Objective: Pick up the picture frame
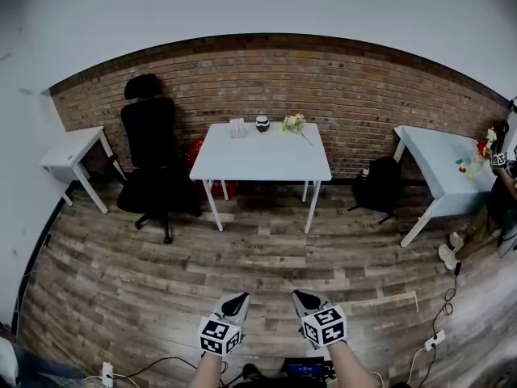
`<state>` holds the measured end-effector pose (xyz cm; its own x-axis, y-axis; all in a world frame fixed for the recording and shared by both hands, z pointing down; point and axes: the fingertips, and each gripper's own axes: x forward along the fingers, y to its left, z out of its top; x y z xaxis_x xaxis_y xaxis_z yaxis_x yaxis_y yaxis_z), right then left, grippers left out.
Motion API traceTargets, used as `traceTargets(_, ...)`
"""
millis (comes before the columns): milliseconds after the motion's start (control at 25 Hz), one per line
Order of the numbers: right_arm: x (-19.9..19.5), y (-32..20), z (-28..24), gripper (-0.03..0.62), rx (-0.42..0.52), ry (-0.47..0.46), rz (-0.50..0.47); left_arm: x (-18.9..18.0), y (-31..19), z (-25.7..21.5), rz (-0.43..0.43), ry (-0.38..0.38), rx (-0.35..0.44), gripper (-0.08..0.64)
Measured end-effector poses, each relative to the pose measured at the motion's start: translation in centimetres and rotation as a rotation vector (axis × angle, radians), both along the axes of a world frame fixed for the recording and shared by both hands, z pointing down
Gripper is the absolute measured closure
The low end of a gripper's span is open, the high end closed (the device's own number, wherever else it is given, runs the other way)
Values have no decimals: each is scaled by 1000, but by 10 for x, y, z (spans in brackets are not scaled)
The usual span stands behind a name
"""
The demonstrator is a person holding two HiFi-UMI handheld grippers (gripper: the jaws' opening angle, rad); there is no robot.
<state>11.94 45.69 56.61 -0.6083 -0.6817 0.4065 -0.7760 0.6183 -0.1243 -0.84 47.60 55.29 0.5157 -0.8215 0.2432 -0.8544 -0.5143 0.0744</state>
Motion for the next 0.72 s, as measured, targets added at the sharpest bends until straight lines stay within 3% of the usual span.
traceTargets(720, 10, 2, 4, 583, 6, 27, -8, 12, 2, 9, 13, -23, -23, 548)
